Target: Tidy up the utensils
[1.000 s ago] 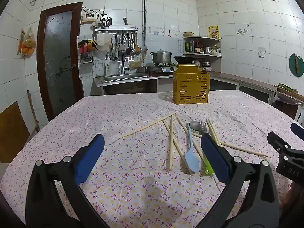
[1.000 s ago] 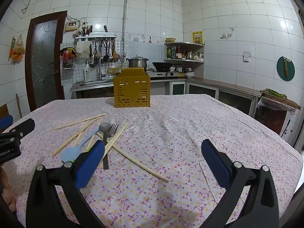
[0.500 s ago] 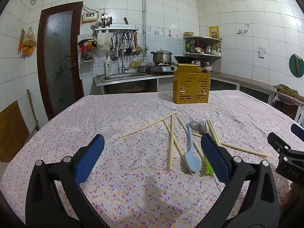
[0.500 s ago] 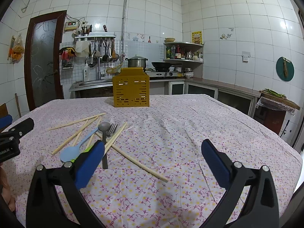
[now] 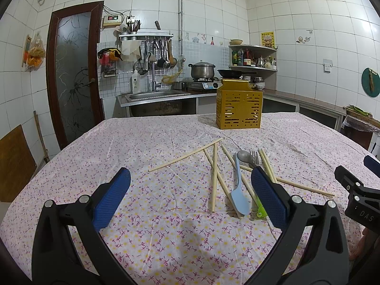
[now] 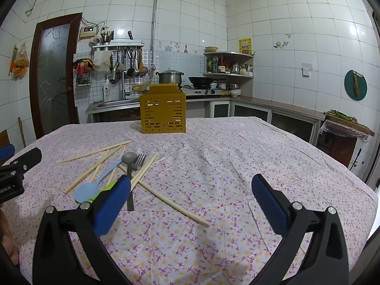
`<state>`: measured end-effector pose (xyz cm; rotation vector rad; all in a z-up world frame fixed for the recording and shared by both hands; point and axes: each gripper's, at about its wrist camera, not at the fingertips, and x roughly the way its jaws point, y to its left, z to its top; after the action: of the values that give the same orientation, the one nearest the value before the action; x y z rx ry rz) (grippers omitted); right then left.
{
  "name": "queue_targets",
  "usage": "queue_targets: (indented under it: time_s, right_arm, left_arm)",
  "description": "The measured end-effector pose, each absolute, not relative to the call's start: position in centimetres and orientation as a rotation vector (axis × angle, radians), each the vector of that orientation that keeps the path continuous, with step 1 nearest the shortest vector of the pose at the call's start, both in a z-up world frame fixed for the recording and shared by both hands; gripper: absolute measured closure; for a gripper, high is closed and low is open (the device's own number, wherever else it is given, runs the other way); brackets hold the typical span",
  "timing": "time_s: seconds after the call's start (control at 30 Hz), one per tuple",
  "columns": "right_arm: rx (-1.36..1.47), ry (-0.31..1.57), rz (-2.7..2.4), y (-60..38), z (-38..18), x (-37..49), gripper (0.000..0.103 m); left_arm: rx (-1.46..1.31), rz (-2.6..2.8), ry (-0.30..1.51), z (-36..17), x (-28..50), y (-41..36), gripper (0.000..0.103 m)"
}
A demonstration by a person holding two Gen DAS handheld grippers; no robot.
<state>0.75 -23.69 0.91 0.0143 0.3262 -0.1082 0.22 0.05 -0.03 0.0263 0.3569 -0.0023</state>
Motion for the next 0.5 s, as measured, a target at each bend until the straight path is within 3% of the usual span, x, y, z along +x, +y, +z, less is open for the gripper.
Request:
queue_targets:
  time_s: [0.5]
  right_arm:
    - [0.011, 0.326, -0.113, -23.86, 0.83, 0.76, 0.004]
  left_arm:
    - [0.025, -0.003, 0.357, 0.04, 0.2, 0.07, 0.005]
